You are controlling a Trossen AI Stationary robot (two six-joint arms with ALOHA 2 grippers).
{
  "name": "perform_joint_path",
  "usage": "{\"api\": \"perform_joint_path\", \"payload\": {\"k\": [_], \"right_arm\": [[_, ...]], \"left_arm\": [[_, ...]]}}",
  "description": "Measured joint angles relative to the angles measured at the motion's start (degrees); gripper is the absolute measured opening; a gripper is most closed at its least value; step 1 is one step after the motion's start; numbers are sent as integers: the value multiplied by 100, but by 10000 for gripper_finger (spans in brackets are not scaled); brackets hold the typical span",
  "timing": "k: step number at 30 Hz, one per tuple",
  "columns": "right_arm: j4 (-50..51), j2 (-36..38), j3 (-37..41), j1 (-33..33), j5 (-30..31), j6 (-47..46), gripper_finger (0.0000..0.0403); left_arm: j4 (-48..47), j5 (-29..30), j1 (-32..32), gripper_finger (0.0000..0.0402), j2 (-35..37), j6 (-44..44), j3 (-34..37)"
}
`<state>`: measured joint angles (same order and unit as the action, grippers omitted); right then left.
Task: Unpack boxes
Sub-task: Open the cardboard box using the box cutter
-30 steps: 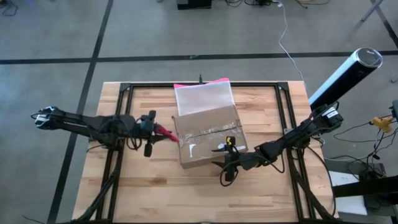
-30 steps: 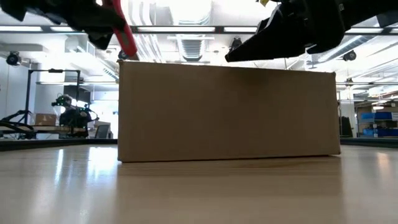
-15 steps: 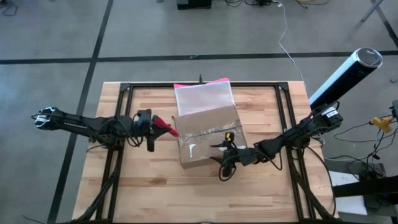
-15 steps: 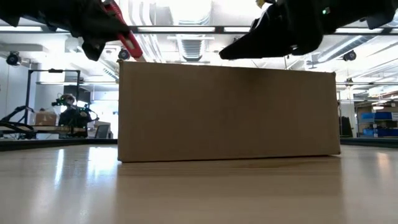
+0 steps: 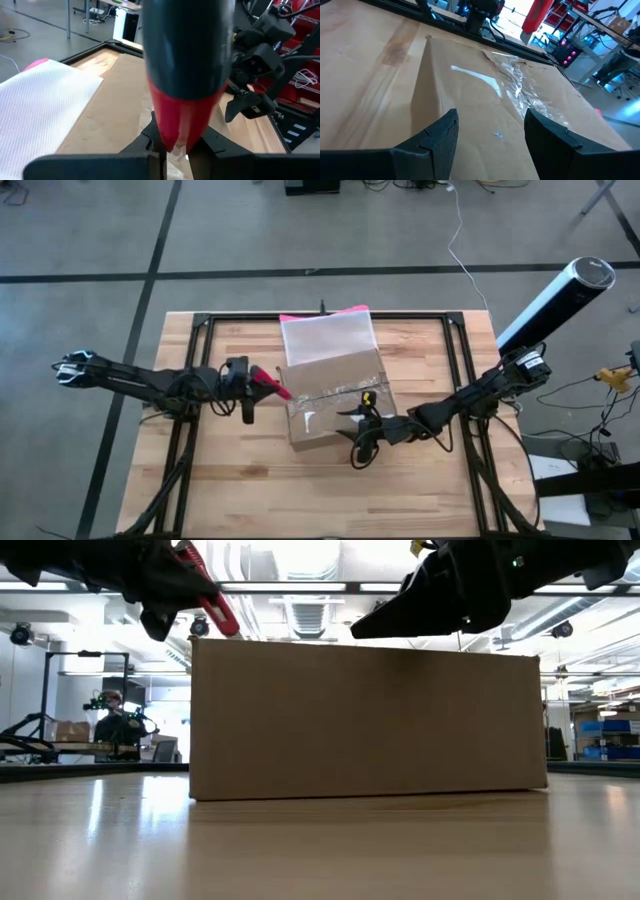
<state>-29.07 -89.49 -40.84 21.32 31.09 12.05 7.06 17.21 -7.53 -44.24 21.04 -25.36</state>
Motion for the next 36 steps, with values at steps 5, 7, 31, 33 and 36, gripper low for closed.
{"api": "perform_joint_path", "payload": {"k": [5,7,31,33,36], "right_arm": [[3,0,0,0,0,-12,199],[2,0,0,0,0,-87,199],[-437,0,0,-90,2,200,199],[-504,0,0,-111,4,297,199],[-511,0,0,-131,2,363,199]], "left_arm": [[65,-2,1,35,-219,-91,0],[81,-2,2,35,-280,-94,0],[25,-26,-2,35,198,27,0],[25,-17,-2,35,195,26,0],[19,17,2,35,193,26,0]]}}
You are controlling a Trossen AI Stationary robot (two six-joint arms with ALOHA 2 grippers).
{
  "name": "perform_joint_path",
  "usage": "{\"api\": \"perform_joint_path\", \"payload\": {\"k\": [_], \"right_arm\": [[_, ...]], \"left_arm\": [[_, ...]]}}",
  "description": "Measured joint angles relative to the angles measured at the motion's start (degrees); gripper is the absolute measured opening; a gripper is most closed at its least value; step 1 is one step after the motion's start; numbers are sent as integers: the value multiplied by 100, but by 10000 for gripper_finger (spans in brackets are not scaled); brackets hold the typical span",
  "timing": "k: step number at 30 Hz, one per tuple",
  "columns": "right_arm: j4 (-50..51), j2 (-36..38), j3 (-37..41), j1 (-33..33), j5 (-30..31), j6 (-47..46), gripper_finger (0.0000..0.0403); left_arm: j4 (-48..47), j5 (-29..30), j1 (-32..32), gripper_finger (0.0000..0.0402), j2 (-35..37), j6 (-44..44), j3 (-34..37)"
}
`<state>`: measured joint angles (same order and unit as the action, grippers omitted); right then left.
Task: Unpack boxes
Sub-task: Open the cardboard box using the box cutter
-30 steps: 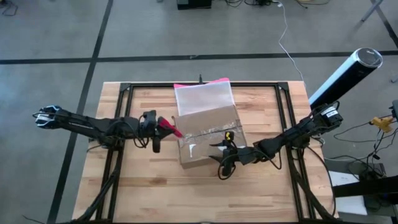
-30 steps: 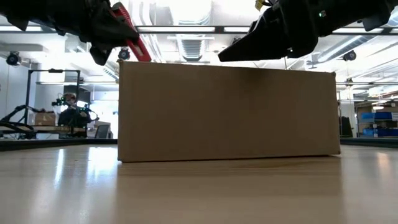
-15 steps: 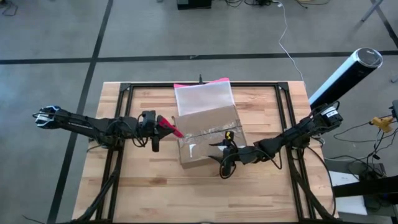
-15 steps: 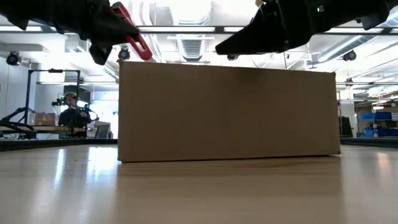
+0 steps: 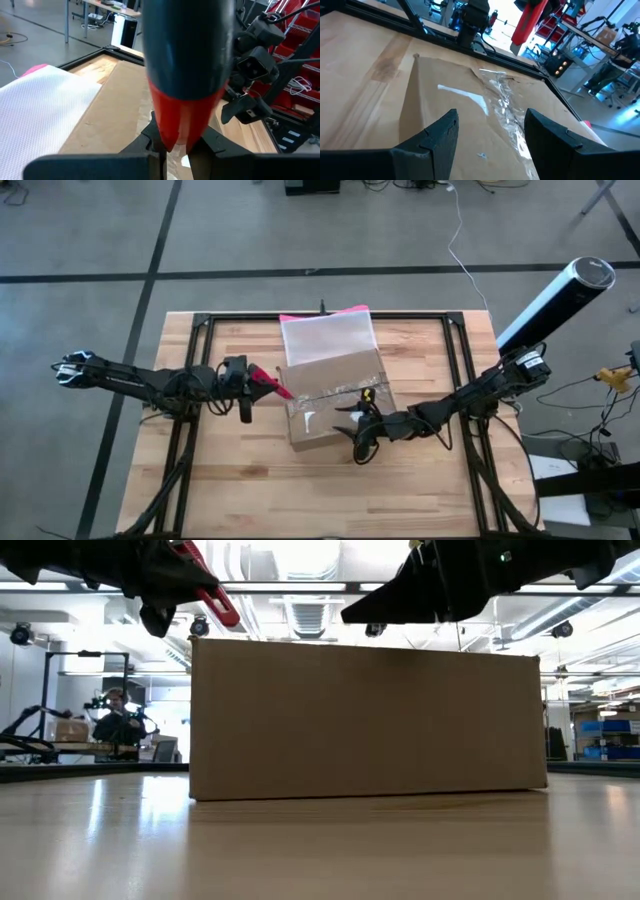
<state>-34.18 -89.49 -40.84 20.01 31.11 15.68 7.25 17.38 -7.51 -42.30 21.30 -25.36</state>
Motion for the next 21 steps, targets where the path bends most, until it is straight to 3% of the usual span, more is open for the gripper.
{"api": "perform_joint_path", "payload": {"k": [21], "right_arm": [[76,0,0,-94,2,-68,199]], "left_arm": [[33,115,0,35,4,474,0]]}}
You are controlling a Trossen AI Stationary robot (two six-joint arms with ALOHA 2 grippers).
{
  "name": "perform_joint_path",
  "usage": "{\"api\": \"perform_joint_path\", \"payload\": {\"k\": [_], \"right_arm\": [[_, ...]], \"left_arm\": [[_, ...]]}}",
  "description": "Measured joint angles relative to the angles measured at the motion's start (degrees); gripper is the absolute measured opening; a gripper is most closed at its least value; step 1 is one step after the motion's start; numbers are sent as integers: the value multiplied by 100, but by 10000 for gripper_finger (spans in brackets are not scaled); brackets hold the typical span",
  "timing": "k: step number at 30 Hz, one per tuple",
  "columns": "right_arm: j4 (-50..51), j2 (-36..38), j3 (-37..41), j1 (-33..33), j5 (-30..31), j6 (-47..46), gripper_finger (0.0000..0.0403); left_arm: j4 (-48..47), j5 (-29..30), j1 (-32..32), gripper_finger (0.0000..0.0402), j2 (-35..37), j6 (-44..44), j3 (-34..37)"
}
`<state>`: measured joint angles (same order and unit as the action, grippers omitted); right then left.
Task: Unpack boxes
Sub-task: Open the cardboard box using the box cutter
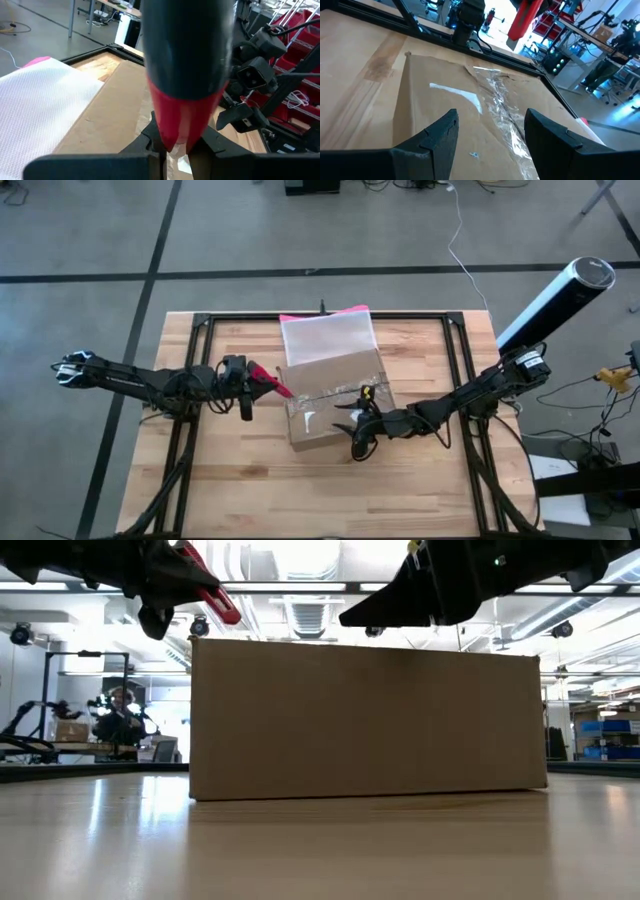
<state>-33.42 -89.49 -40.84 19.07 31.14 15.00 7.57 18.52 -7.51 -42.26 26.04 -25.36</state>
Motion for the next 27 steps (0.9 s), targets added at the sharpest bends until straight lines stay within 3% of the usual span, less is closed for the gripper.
{"api": "perform_joint_path", "payload": {"k": [14,27], "right_arm": [[56,0,0,0,2,-103,199],[60,0,0,0,2,-256,199]], "left_arm": [[-73,-2,0,35,-7,-151,0],[-875,-212,-1,35,0,111,0]]}}
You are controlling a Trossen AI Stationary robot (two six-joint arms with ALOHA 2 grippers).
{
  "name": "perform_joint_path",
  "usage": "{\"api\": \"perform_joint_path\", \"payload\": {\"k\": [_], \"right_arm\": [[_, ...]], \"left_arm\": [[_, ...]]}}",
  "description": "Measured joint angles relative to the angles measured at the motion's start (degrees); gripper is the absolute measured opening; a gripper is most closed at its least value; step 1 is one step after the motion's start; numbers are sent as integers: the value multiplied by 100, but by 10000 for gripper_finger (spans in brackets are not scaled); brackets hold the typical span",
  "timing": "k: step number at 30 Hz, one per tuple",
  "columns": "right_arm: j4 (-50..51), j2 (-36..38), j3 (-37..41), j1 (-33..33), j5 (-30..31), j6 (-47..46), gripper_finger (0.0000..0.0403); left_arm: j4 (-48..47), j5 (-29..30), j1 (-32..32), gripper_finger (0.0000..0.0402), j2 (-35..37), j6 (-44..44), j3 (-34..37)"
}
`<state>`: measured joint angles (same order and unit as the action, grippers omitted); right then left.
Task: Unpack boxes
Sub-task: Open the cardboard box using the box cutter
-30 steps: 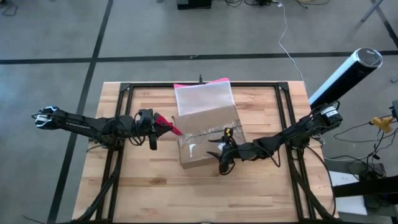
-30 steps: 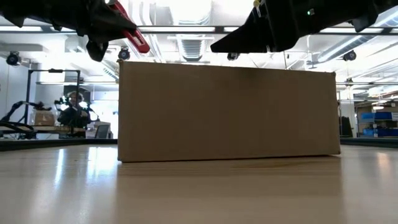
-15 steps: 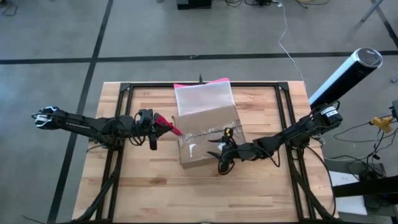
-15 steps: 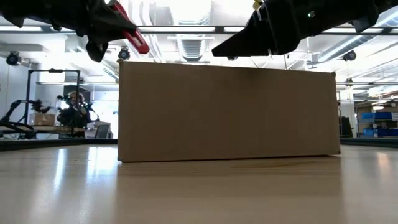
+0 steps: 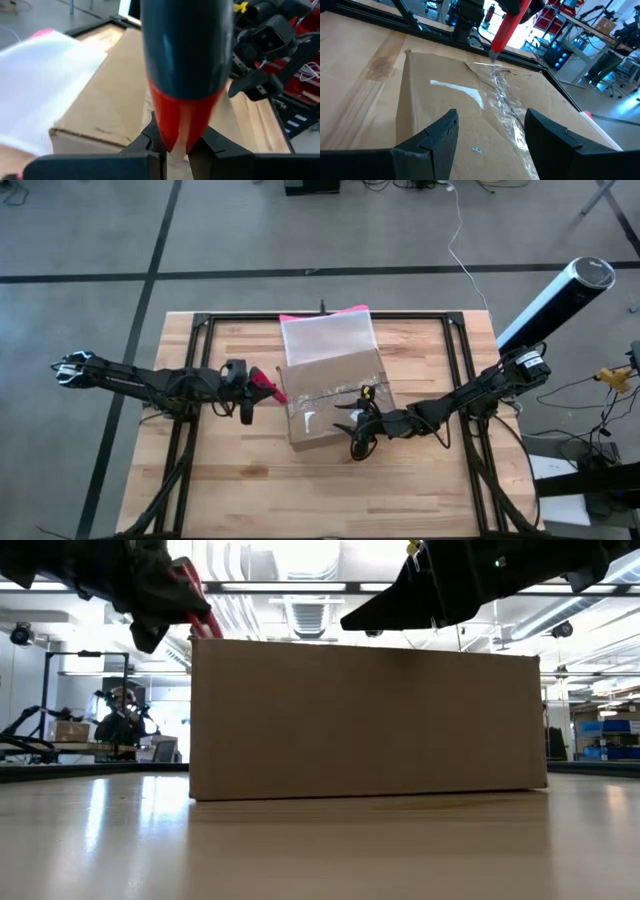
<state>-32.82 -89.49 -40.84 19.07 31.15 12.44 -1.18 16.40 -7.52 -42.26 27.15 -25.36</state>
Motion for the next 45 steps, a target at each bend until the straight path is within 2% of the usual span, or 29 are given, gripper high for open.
{"api": "perform_joint_path", "payload": {"k": [9,15,25,45], "right_arm": [[0,0,0,0,-2,-146,199],[0,0,0,0,-2,-142,199],[1,-2,0,0,-2,95,199],[137,-2,0,2,80,370,199]], "left_arm": [[-86,-209,1,35,24,1659,2],[-555,-363,-6,35,117,2546,2],[-678,49,1,35,298,2978,2],[-808,265,5,35,-37,3314,0]]}}
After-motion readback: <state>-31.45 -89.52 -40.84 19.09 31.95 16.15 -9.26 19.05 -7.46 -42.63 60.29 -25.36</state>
